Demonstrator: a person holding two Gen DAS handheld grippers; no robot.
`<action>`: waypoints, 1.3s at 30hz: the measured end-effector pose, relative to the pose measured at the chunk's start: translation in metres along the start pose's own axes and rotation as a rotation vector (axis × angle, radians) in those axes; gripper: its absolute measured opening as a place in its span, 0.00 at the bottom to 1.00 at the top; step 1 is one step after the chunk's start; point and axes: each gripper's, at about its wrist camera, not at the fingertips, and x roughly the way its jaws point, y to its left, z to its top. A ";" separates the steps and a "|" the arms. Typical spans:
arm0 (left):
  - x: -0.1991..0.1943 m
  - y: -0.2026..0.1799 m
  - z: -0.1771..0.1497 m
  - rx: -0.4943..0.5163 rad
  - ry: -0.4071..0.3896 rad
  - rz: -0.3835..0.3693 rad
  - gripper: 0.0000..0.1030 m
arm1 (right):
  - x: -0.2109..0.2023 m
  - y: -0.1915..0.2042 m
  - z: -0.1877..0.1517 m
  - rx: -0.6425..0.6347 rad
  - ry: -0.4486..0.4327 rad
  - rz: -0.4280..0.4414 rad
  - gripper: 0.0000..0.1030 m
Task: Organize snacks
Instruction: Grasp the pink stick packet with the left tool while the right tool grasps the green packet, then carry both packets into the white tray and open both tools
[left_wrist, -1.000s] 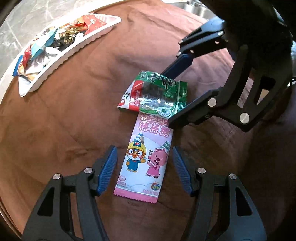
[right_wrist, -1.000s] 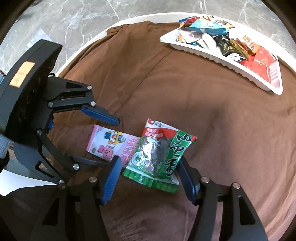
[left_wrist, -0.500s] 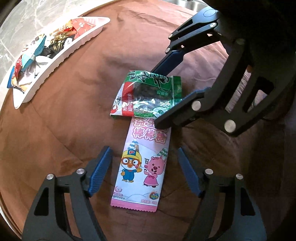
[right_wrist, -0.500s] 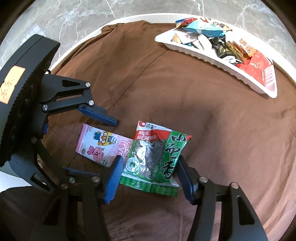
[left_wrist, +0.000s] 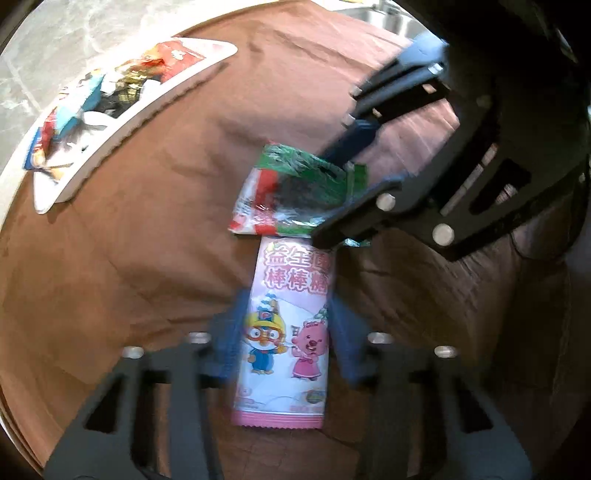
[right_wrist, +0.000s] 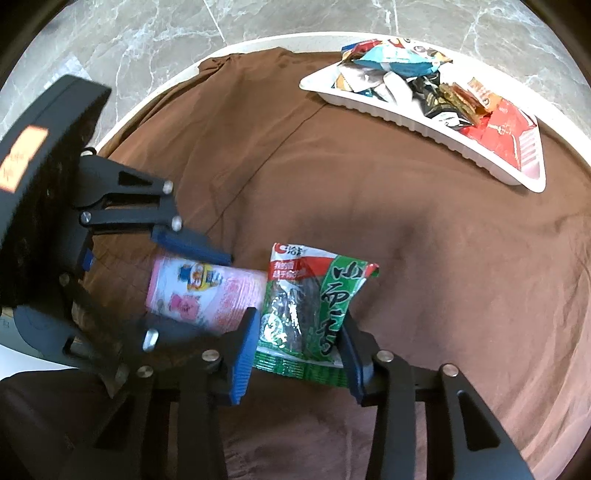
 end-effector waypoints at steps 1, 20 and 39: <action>0.001 0.003 0.003 -0.010 -0.006 -0.011 0.37 | -0.001 0.000 0.000 0.000 0.000 0.001 0.42; -0.005 0.029 -0.009 -0.147 -0.043 -0.091 0.29 | -0.018 -0.010 -0.007 0.040 -0.041 0.066 0.21; -0.025 0.061 -0.012 -0.302 -0.109 -0.128 0.29 | -0.039 -0.050 -0.004 0.205 -0.109 0.148 0.20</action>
